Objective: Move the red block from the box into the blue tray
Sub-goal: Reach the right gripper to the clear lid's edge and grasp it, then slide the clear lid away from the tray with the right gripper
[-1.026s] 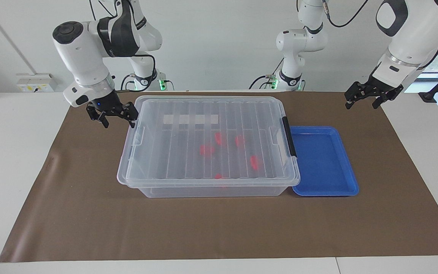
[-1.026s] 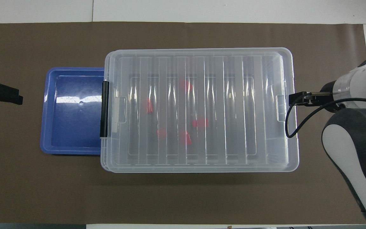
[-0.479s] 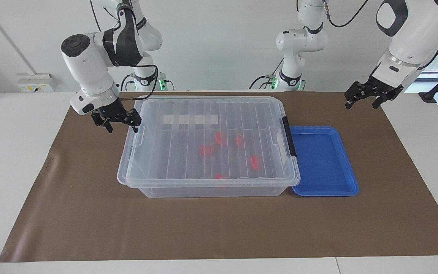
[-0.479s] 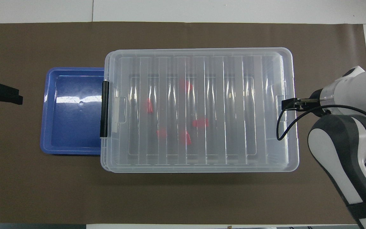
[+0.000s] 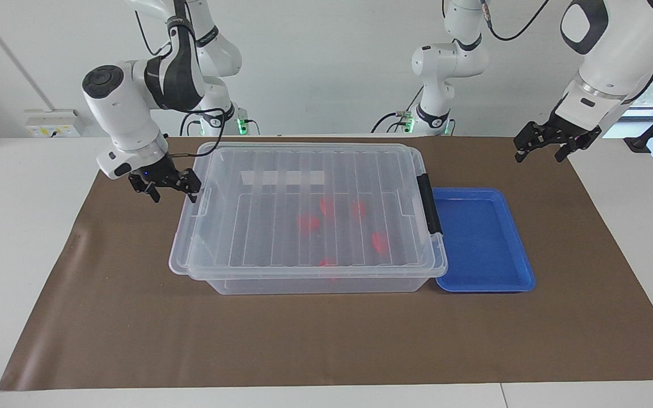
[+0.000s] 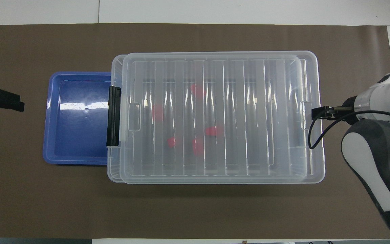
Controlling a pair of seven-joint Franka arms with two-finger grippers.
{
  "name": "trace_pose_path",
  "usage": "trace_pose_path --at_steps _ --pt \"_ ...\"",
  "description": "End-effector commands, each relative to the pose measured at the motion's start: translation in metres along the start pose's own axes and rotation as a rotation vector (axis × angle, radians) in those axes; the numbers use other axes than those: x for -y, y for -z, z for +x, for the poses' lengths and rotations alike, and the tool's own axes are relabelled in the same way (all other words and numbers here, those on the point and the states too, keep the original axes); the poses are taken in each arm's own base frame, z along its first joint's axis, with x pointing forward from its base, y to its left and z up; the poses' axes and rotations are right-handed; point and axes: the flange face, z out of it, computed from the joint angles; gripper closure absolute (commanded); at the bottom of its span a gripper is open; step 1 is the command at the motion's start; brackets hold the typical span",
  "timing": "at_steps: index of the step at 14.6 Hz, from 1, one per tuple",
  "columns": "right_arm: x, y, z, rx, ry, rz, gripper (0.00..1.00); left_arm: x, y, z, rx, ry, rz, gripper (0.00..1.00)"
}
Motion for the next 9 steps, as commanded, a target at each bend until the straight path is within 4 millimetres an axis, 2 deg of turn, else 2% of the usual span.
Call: trace_pose_path --at_steps 1,9 --pt "-0.025 -0.002 -0.004 -0.016 0.036 0.008 0.0 0.003 0.003 -0.003 -0.002 -0.003 0.021 0.0" --pt "-0.085 0.001 -0.003 -0.034 0.093 -0.01 0.0 0.003 0.003 -0.003 -0.002 -0.002 0.021 0.0"
